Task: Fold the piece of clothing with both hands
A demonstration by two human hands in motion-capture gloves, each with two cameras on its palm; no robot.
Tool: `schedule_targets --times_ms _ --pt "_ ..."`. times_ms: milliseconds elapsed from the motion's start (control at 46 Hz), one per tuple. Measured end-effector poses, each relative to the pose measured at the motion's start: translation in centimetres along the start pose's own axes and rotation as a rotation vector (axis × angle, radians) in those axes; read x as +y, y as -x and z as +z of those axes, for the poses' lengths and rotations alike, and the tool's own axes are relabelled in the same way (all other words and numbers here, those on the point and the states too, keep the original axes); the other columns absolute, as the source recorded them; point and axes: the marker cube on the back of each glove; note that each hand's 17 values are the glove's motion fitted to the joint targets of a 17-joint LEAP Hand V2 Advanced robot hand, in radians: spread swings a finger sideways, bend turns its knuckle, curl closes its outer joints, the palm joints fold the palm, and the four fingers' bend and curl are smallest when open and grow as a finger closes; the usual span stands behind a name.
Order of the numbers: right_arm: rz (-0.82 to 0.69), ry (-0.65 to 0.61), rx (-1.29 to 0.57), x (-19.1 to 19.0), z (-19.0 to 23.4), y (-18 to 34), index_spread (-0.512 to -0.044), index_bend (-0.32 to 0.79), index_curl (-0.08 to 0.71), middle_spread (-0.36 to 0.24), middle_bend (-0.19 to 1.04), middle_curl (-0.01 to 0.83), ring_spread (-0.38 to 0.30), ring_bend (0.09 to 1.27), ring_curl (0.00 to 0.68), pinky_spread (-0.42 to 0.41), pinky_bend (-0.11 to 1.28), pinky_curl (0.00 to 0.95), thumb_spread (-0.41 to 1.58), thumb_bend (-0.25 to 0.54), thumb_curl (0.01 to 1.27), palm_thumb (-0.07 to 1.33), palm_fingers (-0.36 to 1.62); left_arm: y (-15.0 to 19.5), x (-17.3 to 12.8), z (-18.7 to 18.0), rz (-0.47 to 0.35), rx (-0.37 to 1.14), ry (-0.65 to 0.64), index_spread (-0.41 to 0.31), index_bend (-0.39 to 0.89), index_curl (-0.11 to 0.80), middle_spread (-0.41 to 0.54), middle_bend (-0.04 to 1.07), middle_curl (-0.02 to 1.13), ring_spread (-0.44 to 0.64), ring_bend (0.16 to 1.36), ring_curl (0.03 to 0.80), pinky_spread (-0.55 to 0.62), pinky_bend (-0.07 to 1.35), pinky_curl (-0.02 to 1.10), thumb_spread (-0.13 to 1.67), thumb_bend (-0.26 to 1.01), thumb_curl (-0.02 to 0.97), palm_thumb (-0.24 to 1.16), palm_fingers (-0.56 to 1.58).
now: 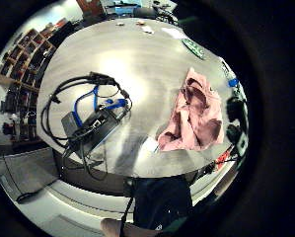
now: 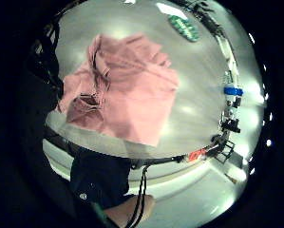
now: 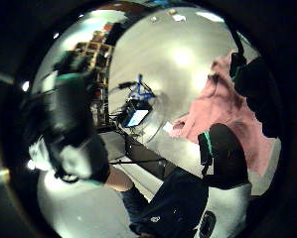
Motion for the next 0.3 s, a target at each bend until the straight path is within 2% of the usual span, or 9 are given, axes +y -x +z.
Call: schedule_targets --times_ms 87,196,304 --pt "0.053 -0.055 0.008 0.7 -1.8 -1.9 -0.192 0.1 0.351 -0.163 0.26 0.508 -0.208 0.56 0.448 -0.313 0.62 0.394 0.85 -0.023 0.55 0.96 1.14 -0.4 -0.3 -0.2 -0.01 -0.012 0.002 -0.006 0.11 0.204 0.214 0.2 0.34 0.31 0.75 0.304 0.29 0.54 0.35 1.34 -0.01 0.257 0.25 0.14" --pt "0.076 -0.166 0.0 3.3 -5.2 -4.9 -0.19 0.1 0.335 -0.157 0.25 0.503 -0.201 0.54 0.443 -0.301 0.61 0.39 0.9 -0.021 0.53 0.95 1.14 -1.7 -0.5 -1.1 -0.007 -0.058 -0.006 -0.006 0.11 0.203 0.209 0.2 0.35 0.31 0.75 0.303 0.29 0.54 0.35 1.33 -0.01 0.256 0.24 0.15" --pt "0.103 -0.215 0.004 3.9 -6.2 -7.8 -0.187 0.11 0.326 -0.15 0.24 0.501 -0.191 0.53 0.439 -0.295 0.6 0.383 0.94 -0.02 0.52 0.95 1.15 -2.8 -0.4 -1.8 0.015 -0.082 -0.023 -0.004 0.11 0.204 0.207 0.19 0.35 0.31 0.75 0.302 0.29 0.54 0.35 1.33 -0.02 0.254 0.23 0.15"
